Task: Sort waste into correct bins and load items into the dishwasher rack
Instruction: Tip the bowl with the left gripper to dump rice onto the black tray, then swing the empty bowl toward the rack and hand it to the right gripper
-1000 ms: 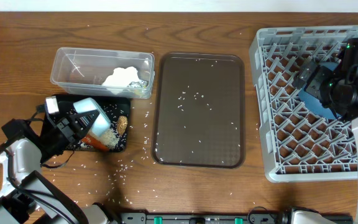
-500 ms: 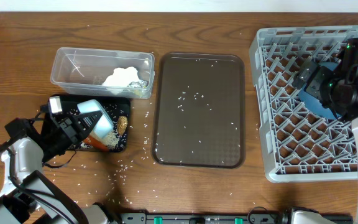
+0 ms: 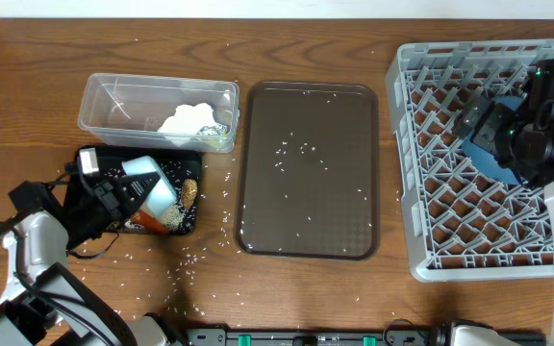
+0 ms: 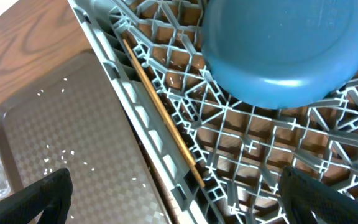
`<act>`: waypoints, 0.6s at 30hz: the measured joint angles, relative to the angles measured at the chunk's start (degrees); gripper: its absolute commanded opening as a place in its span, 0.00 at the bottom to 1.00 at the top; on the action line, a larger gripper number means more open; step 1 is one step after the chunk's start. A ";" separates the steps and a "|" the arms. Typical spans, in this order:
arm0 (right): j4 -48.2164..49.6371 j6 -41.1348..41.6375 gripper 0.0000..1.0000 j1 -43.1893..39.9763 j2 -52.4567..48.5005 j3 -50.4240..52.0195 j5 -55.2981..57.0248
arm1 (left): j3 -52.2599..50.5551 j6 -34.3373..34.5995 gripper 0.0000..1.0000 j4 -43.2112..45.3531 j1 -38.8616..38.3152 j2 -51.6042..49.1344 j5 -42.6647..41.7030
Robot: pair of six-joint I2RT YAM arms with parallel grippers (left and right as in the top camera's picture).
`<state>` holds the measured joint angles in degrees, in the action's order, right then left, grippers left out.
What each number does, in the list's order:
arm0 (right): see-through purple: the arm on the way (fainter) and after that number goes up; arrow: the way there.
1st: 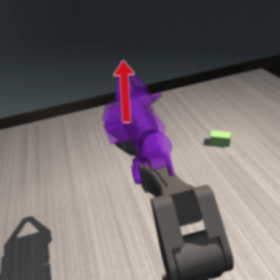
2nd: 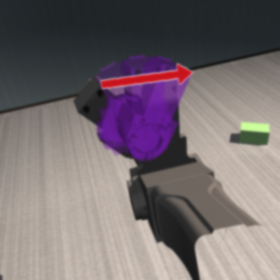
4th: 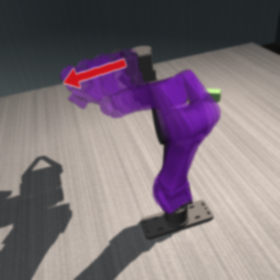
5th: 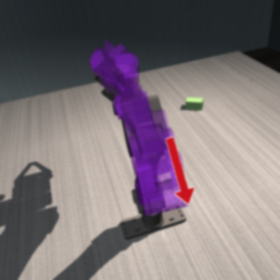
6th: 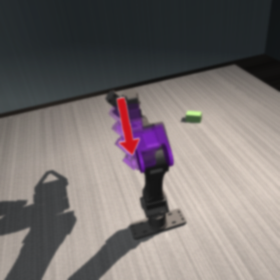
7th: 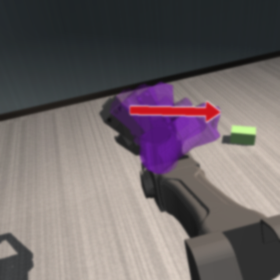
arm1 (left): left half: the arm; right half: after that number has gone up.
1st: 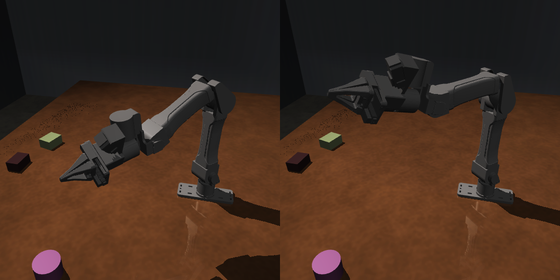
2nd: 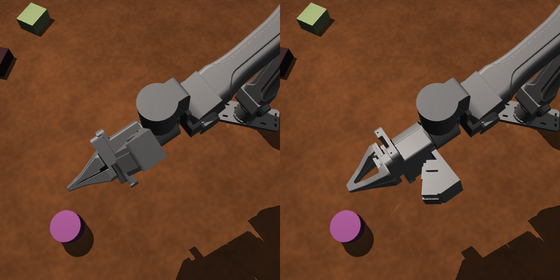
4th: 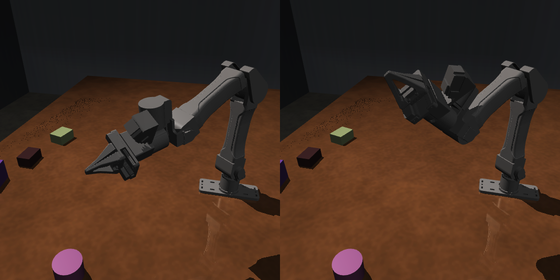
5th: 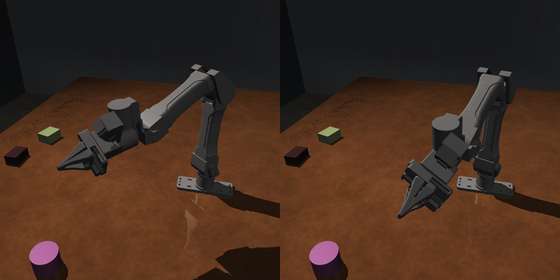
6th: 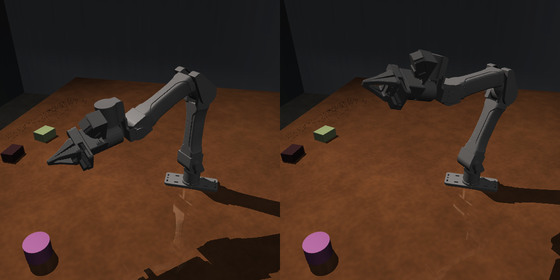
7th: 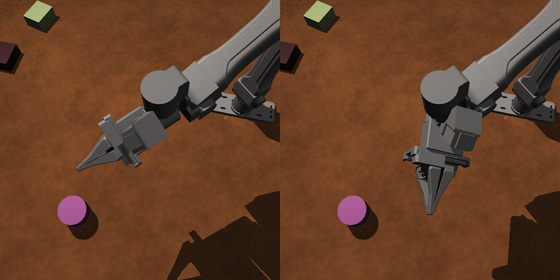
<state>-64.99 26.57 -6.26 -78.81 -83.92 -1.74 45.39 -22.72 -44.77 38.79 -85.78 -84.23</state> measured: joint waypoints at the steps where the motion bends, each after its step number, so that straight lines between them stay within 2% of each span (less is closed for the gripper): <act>1: -0.07 0.00 0.99 0.00 0.00 0.00 0.00 | 0.00 0.35 0.06 -0.04 -0.72 0.37 0.26; 4: -0.42 0.00 0.99 0.00 0.00 0.00 0.00 | 0.07 1.60 0.06 -0.20 -4.57 3.50 2.40; 7: -0.63 0.00 0.99 0.00 0.00 0.00 -0.02 | 1.62 4.22 0.06 0.09 -11.41 8.94 9.20; 13: -1.29 -0.07 0.99 0.00 0.00 0.00 -0.46 | 7.87 11.56 0.06 8.28 -29.55 17.94 25.88; 18: -1.01 -2.16 0.99 0.00 0.00 0.00 -3.13 | 8.94 15.47 0.06 13.51 -45.92 18.43 38.77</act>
<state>-66.00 24.40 -6.26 -78.81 -83.92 -4.86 54.33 -7.25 -31.27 -7.14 -67.35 -45.45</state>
